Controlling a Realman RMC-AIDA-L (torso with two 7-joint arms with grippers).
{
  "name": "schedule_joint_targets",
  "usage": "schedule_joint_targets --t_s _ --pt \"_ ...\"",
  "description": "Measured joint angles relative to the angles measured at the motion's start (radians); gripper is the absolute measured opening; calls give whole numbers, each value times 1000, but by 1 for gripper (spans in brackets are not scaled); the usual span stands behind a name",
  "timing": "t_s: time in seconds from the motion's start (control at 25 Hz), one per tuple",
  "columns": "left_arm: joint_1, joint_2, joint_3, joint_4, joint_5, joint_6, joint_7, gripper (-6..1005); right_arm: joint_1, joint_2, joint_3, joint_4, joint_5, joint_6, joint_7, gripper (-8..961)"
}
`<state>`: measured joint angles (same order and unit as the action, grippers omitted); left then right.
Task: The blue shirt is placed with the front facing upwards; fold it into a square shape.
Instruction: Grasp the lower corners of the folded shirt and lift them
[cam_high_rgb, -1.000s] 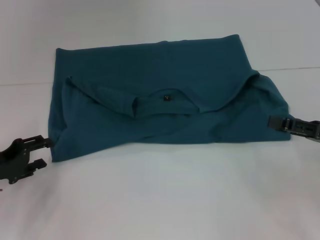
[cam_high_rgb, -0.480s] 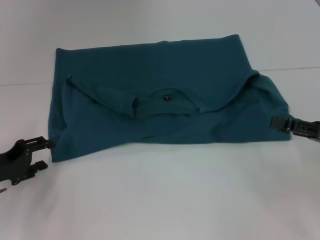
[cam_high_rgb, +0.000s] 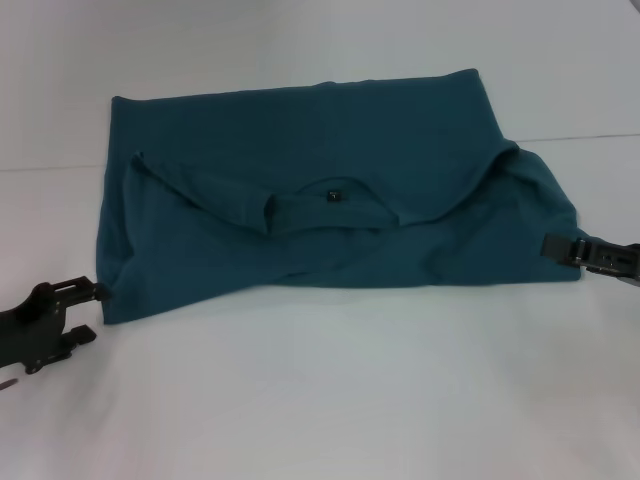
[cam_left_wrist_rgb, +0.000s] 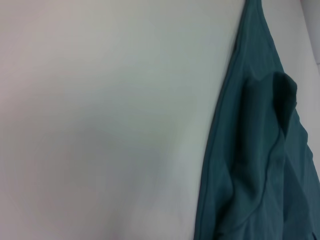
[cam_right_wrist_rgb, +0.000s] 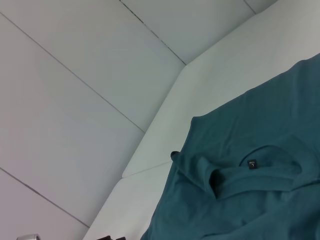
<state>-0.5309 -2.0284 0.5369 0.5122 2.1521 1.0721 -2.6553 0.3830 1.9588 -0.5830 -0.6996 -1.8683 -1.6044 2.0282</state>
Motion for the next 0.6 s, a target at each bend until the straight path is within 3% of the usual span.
schedule_joint_targets --t_s 0.6 --pt "-49 -2 2 -40 0 -39 9 677 -1 -1 0 16 -2 3 -4 894"
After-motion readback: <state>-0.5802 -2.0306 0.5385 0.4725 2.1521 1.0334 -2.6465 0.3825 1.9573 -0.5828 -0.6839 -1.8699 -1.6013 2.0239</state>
